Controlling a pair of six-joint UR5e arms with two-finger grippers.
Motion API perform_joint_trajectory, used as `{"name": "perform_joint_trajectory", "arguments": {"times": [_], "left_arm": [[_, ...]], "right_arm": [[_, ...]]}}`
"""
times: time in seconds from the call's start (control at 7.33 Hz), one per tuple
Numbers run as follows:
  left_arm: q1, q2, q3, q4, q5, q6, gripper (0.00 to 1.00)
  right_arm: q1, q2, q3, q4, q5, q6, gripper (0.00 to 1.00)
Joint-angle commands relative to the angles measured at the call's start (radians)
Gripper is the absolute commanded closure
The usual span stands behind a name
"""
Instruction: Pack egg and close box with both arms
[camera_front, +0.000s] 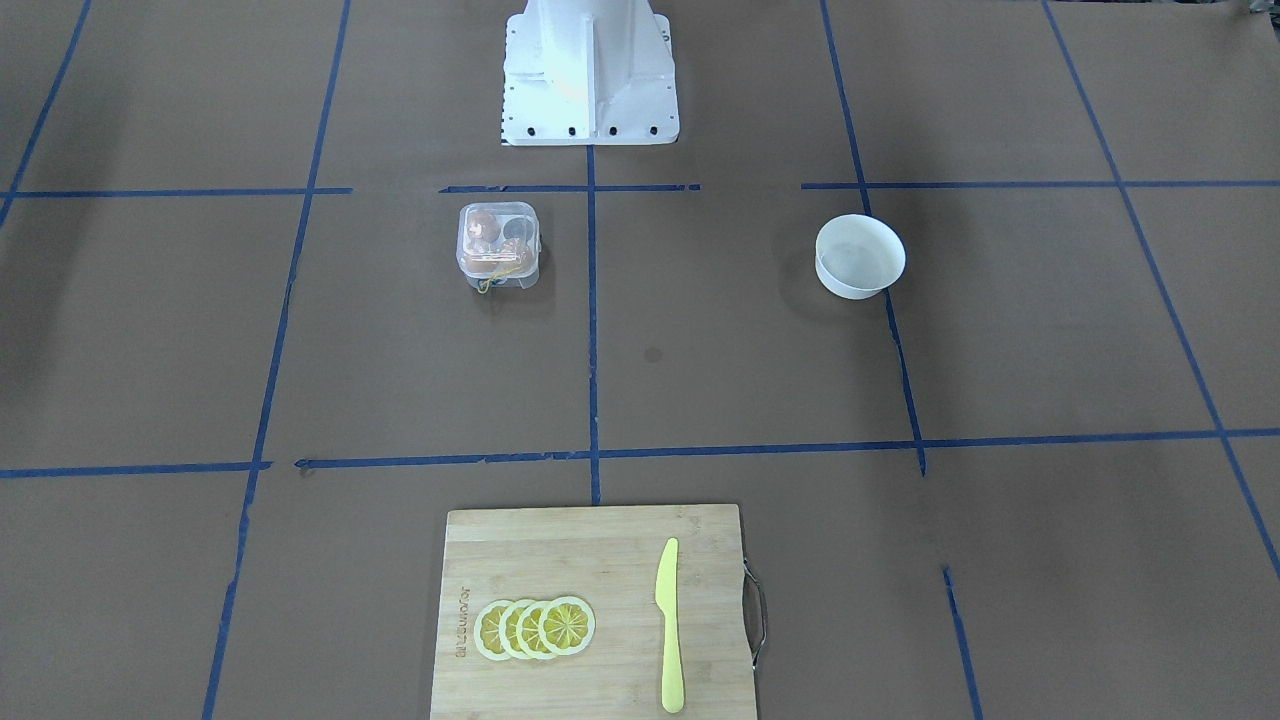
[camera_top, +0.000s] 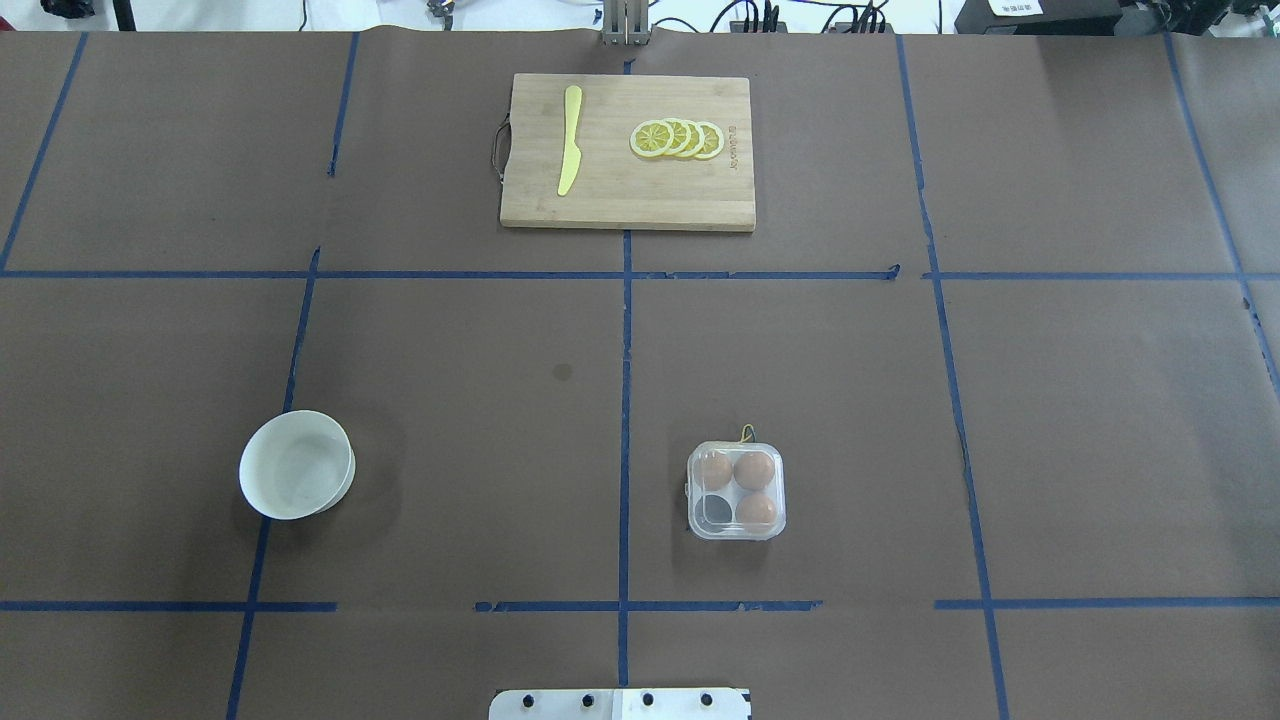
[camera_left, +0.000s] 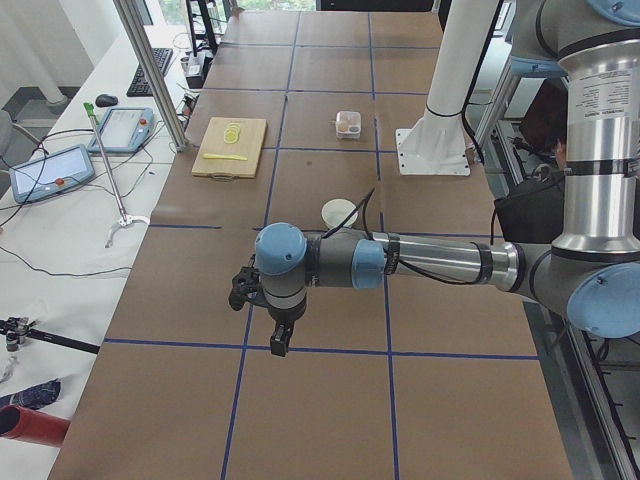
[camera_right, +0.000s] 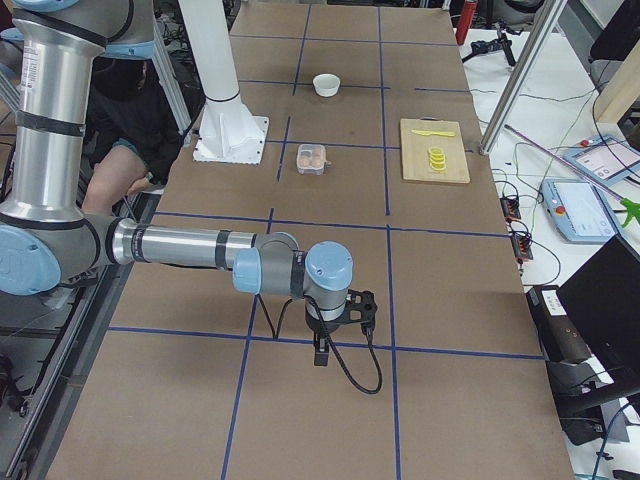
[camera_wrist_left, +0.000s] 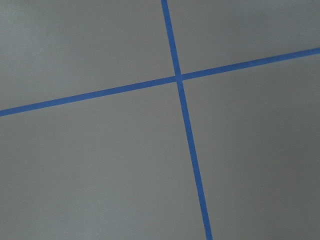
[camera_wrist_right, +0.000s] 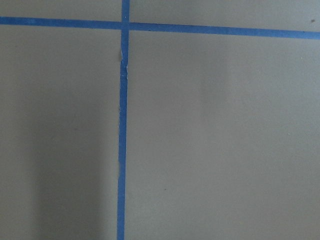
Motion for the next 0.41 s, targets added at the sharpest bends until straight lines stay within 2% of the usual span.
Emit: {"name": "perform_joint_trajectory", "arguments": {"times": [0.0,0.27], "left_arm": [[-0.001,0.0,0.002,0.0,0.0,0.0,0.0],[0.0,0.0,0.002,0.0,0.0,0.0,0.0]], "right_arm": [[0.001,0.0,-0.001,0.0,0.007,0.0,0.0],[0.001,0.0,-0.001,0.0,0.008,0.0,0.0]]}}
